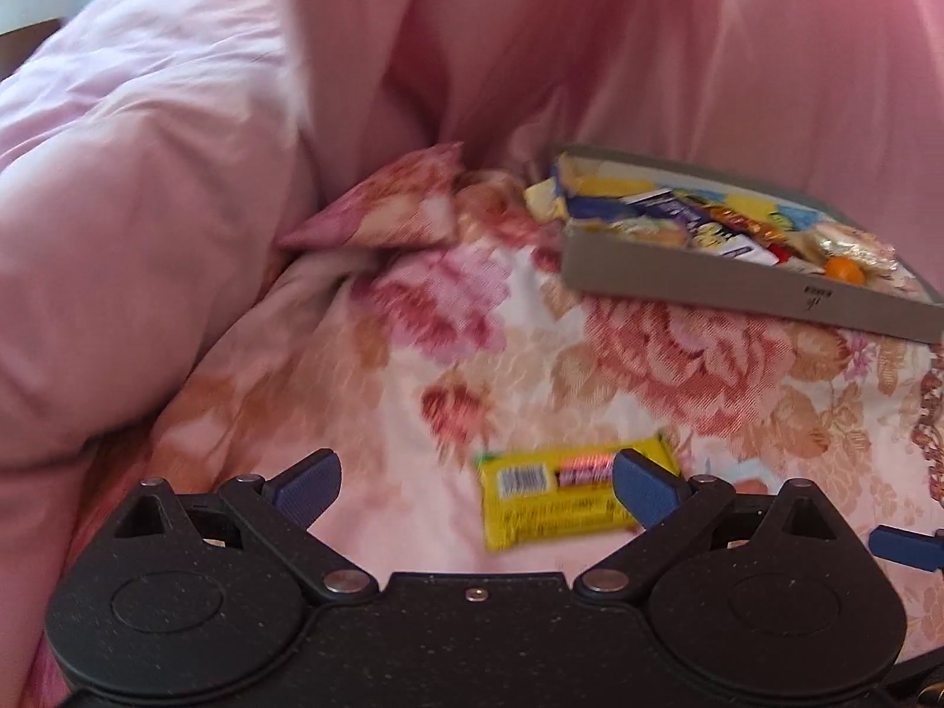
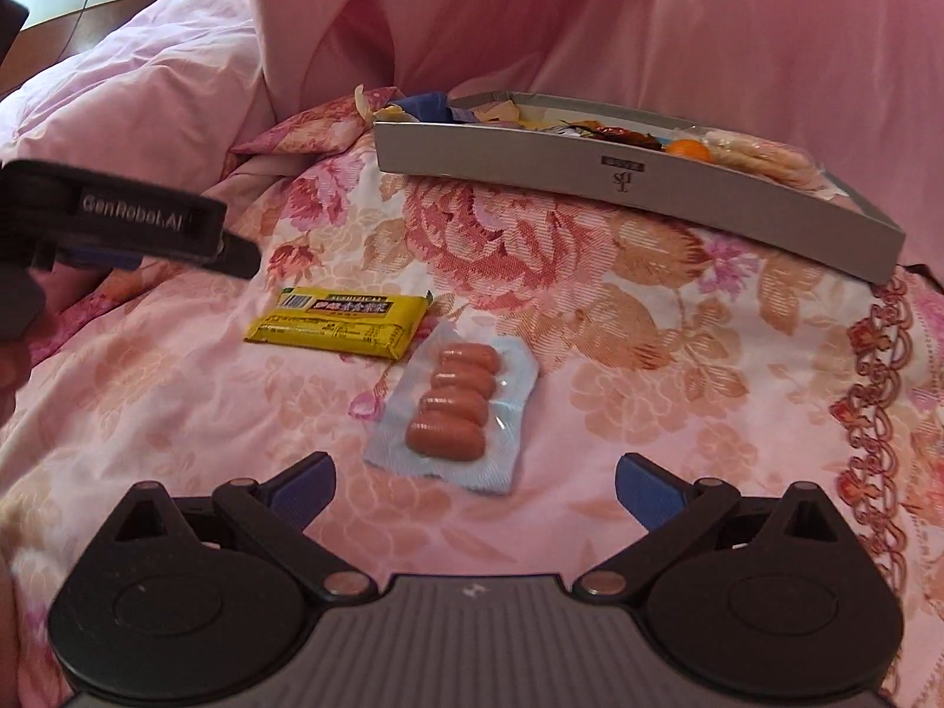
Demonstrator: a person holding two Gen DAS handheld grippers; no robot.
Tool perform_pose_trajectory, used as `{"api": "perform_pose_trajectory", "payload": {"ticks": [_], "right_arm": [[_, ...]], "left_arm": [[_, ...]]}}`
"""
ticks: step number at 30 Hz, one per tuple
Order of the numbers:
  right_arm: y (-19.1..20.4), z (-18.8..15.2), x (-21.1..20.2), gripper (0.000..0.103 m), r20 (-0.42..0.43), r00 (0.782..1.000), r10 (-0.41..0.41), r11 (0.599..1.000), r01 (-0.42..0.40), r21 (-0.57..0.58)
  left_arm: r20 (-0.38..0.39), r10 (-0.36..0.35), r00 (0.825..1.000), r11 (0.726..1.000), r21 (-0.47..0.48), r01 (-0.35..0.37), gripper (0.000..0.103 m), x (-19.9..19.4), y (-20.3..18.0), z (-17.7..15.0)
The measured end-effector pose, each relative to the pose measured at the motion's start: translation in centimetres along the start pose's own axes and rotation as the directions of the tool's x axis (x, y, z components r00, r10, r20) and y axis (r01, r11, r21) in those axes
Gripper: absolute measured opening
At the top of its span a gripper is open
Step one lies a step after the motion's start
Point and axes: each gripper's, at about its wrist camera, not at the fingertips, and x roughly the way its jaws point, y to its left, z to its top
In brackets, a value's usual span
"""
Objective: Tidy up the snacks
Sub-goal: 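Withdraw both open tools from the tray toward the yellow bar and sausages, then grasp the yellow snack bar with the left tool while the right tool grasps the sausage pack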
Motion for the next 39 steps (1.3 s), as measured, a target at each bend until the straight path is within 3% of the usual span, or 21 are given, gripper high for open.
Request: {"api": "perform_pose_trajectory", "payload": {"ticks": [3,7,10,13,17,23,24,28,30,32,34,39], "right_arm": [[0.3,0.5,1.8,0.103,-0.021,0.999,-0.038,0.998,0.039,0.052],[1.0,1.0,3.9,0.103,-0.035,0.997,-0.073,0.994,0.076,0.079],[1.7,1.3,5.1,0.103,-0.028,0.993,-0.117,0.991,0.119,0.064],[2.0,1.6,5.6,0.103,-0.024,0.992,-0.126,0.991,0.127,0.047],[1.4,1.3,5.4,0.098,-0.026,0.995,-0.100,0.995,0.101,0.007],[-0.5,0.8,3.8,0.077,-0.032,0.999,-0.014,0.996,0.011,-0.085],[-0.9,0.8,3.6,0.074,-0.036,0.999,0.003,0.995,-0.007,-0.101],[-2.7,0.7,2.5,0.069,-0.063,0.996,0.061,0.984,-0.071,-0.164],[-3.5,0.4,1.8,0.069,-0.073,0.993,0.092,0.975,-0.104,-0.196],[-4.1,0.1,1.4,0.074,-0.069,0.991,0.112,0.967,-0.124,-0.222],[-4.3,-0.2,1.3,0.087,-0.058,0.992,0.112,0.966,-0.122,-0.226],[-4.2,-0.6,2.1,0.094,-0.029,0.991,0.130,0.967,-0.133,-0.218]], "left_arm": [[0.006,-0.151,0.988,0.988,0.010,0.151,0.099,2.0,1.3,1.1],[-0.021,-0.213,0.977,0.975,0.062,0.214,0.098,4.6,1.1,2.4],[-0.074,-0.284,0.956,0.949,0.122,0.292,0.098,6.5,0.3,3.0],[-0.179,-0.345,0.921,0.911,0.171,0.375,0.097,8.2,-0.7,3.2],[-0.315,-0.399,0.861,0.863,0.190,0.469,0.095,9.5,-0.9,2.7],[-0.420,-0.434,0.797,0.829,0.162,0.536,0.095,8.9,-0.7,1.3],[-0.429,-0.432,0.793,0.827,0.163,0.539,0.095,8.8,-0.8,1.1],[-0.437,-0.416,0.798,0.833,0.169,0.527,0.093,8.0,-1.8,0.2],[-0.413,-0.373,0.831,0.859,0.184,0.478,0.091,7.5,-2.4,-0.1],[-0.398,-0.340,0.852,0.873,0.203,0.443,0.091,7.3,-3.1,-0.4],[-0.391,-0.316,0.864,0.869,0.247,0.429,0.092,7.4,-3.6,-0.5],[-0.392,-0.278,0.877,0.839,0.346,0.420,0.092,7.9,-4.1,-0.5]]}}
